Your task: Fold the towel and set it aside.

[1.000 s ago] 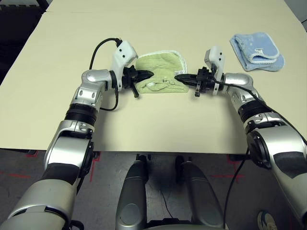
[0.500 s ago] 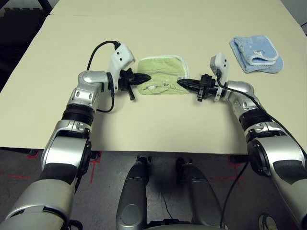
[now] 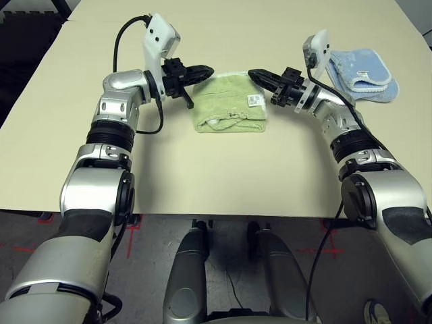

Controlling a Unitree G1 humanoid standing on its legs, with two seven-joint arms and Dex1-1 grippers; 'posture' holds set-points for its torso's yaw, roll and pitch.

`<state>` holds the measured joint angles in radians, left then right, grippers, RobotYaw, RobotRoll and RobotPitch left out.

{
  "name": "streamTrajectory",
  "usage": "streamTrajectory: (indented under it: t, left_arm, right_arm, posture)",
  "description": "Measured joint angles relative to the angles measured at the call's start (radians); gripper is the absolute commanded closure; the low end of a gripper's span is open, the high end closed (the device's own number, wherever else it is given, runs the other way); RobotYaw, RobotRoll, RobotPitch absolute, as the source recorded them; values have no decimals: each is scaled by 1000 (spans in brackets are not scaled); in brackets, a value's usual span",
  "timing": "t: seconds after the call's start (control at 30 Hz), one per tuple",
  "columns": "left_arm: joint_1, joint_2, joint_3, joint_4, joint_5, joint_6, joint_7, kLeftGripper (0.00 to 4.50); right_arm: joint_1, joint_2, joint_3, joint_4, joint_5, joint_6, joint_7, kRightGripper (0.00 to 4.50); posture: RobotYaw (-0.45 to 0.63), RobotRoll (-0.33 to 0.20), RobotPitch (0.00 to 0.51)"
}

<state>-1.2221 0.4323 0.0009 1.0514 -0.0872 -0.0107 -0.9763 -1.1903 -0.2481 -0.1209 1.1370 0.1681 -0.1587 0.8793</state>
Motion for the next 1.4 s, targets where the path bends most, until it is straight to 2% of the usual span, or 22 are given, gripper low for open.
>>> streamTrajectory:
  t: [0.47,0.83,1.0,1.13,1.27,1.37,1.4]
  left_arm:
    - [31,-38,-15,74,61,-21,109,4427]
    - [57,-32,-20,73,75,-51,104,4427]
    - [57,-23,4,49,49,-60,44,4427]
    - [58,-9,37,-42,0,-59,-32,4427]
    - [90,26,58,-188,-48,-36,-89,4427]
    - [163,27,57,-335,-89,22,-129,4427]
    - [197,29,57,-399,-106,52,-139,4273]
  right_arm:
    - [27,46,69,14,-103,50,-165,4500]
    - [53,45,61,7,-108,48,-177,4500]
    - [71,33,-16,2,-14,24,-37,4500]
    - [72,-31,-61,-31,55,12,99,4500]
    - [72,-116,-92,-88,106,11,229,4500]
    - [89,-154,-88,-144,131,18,343,4500]
    - [102,-169,-85,-165,135,23,382,4500]
  posture:
    - [59,0,285]
    - [61,0,281]
    - [59,0,278]
    - [57,0,278]
    - [51,0,277]
    - [51,0,278]
    - [53,0,277]
